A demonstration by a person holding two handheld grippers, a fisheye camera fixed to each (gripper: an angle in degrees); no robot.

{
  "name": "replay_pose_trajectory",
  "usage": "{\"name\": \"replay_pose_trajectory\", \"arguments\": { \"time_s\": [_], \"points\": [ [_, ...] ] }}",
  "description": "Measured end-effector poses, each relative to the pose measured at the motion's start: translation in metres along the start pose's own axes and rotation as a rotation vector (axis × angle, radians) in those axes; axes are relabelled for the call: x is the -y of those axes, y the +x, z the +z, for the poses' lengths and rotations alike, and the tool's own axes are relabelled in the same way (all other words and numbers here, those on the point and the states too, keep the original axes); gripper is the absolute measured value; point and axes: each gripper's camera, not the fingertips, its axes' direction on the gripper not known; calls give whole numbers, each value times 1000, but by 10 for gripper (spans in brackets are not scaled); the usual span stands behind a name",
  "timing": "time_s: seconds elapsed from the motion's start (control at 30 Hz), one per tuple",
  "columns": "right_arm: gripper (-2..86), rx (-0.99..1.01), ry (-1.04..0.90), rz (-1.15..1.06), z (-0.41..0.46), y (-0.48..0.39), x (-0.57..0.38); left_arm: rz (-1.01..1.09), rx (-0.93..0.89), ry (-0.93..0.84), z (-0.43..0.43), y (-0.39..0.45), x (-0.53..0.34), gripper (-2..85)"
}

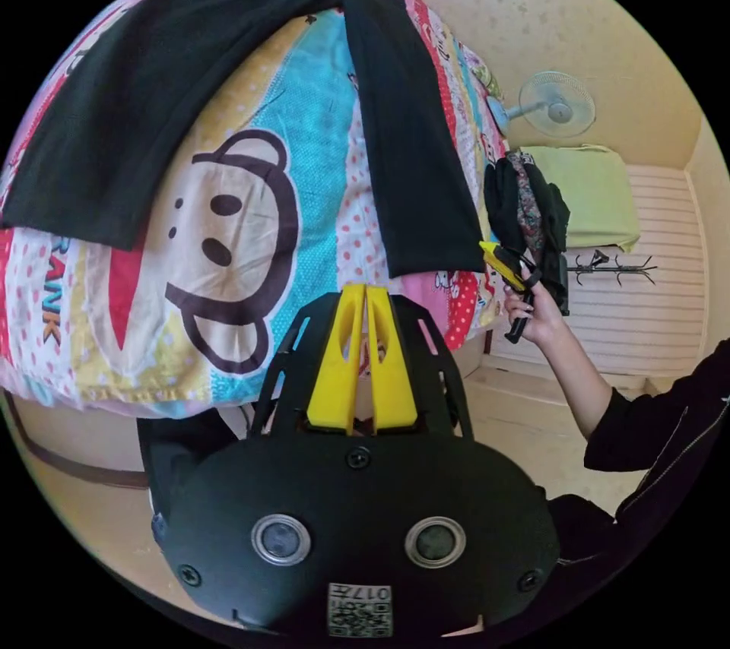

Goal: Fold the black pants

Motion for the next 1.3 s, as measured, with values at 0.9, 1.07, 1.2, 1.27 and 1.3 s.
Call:
{"name": "replay_pose_trajectory", "arguments": {
  "time_s": [0.9,1.07,1.2,1.27,1.3],
  "points": [
    [32,-219,-20,-433,214,-389,240,346,481,305,3,-56,48,-3],
    [13,-354,111,-425,211,-380,206,127,-30,240,-11,-143,54,-8],
    [18,-338,81,-378,210,-382,202,151,-202,238,-30,-177,37,-4],
    [28,-288,81,-399,200,-391,199,213,-115,331,-60,-178,26,4],
    [39,-277,128,-417,190,-399,195,227,-19,396,-80,-181,20,21]
  ]
}}
